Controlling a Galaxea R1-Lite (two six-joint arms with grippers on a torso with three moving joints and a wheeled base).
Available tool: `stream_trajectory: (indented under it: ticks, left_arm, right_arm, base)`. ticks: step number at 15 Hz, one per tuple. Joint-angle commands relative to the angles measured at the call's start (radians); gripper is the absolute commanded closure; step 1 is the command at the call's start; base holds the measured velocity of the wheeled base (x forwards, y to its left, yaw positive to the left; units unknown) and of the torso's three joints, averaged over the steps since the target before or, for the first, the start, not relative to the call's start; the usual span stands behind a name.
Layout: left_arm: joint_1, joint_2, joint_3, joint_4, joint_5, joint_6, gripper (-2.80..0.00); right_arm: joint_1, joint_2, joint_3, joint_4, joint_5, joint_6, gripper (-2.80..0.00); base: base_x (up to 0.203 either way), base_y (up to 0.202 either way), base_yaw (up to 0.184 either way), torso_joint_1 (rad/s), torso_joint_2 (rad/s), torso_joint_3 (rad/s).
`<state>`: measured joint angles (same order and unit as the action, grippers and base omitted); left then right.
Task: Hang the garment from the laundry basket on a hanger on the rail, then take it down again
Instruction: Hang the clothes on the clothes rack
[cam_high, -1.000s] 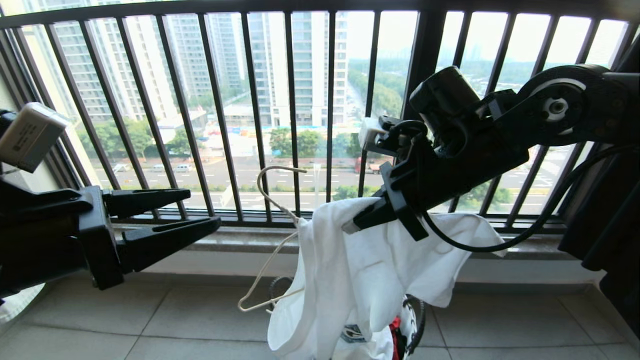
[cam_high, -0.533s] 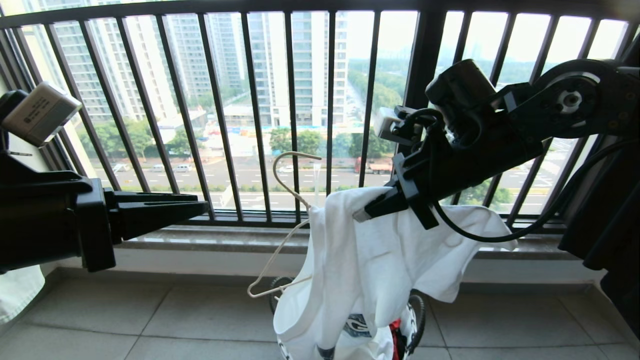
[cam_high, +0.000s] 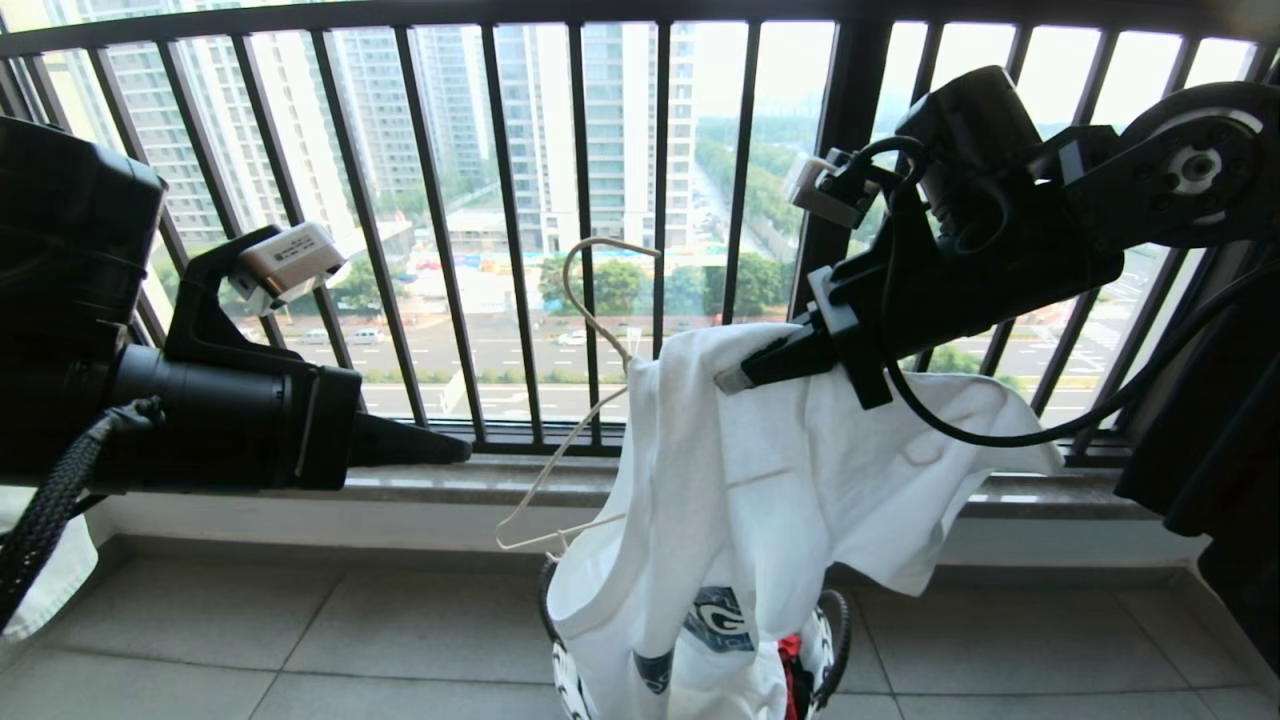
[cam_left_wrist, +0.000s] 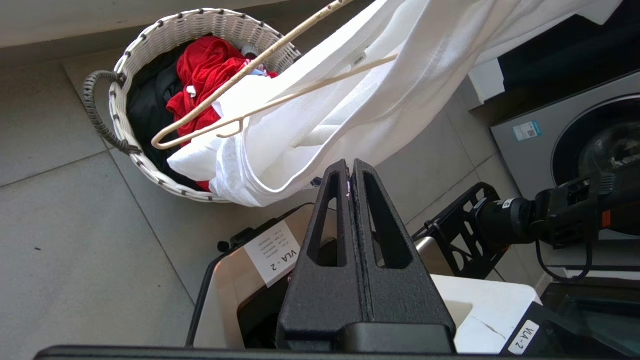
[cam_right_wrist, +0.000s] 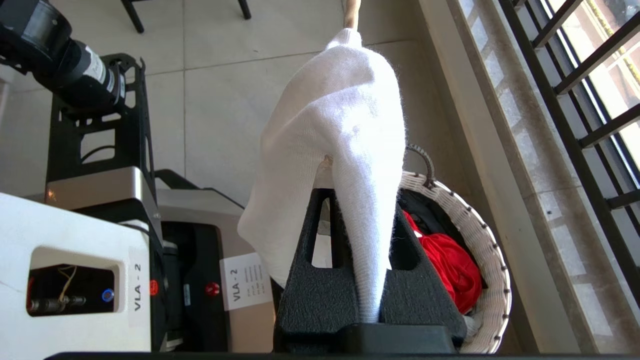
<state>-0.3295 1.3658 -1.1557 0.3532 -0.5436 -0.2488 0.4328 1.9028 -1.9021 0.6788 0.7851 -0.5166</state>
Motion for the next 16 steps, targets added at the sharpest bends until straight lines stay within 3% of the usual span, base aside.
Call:
stream_trajectory:
  ticks: [1,5,9,12,13,16]
  left_arm:
    - [-0.033,0.026,-0.007,0.003,0.006,-0.024,0.0]
    - [-0.106,0.033,-0.007,0.001,0.111,-0.048,0.0]
    - [-0.135,0.04,-0.003,0.001,0.124,-0.055,0.0]
    - [-0.14,0.094,-0.003,-0.004,0.149,-0.076,0.0]
    - [-0.14,0.098,-0.005,-0.015,0.184,-0.093,0.0]
    - [-0.134,0.055,0.002,-0.033,0.195,-0.085,0.0]
  right_arm:
    - [-0.006,-0.01,0.005,-0.056,0.005,0.083,0.0]
    - [-0.009,-0.037,0.042,-0.186,0.018,0.251,0.0]
    - [-0.009,-0.052,0.15,-0.385,0.019,0.366,0.0]
    - [-0.02,-0.057,0.19,-0.473,0.024,0.412,0.0]
    - [-0.021,-0.058,0.197,-0.475,0.035,0.411,0.0]
    - [-0.02,-0.059,0.204,-0.476,0.045,0.408,0.0]
  base:
    - [0.0,0.0,0.0,0.0,0.0,0.0]
    - [0.0,0.0,0.0,0.0,0.0,0.0]
    - [0.0,0.0,0.0,0.0,0.0,0.0]
    - [0.0,0.0,0.0,0.0,0.0,0.0]
    - [0.0,0.0,0.0,0.0,0.0,0.0]
    - [0.0,0.0,0.0,0.0,0.0,0.0]
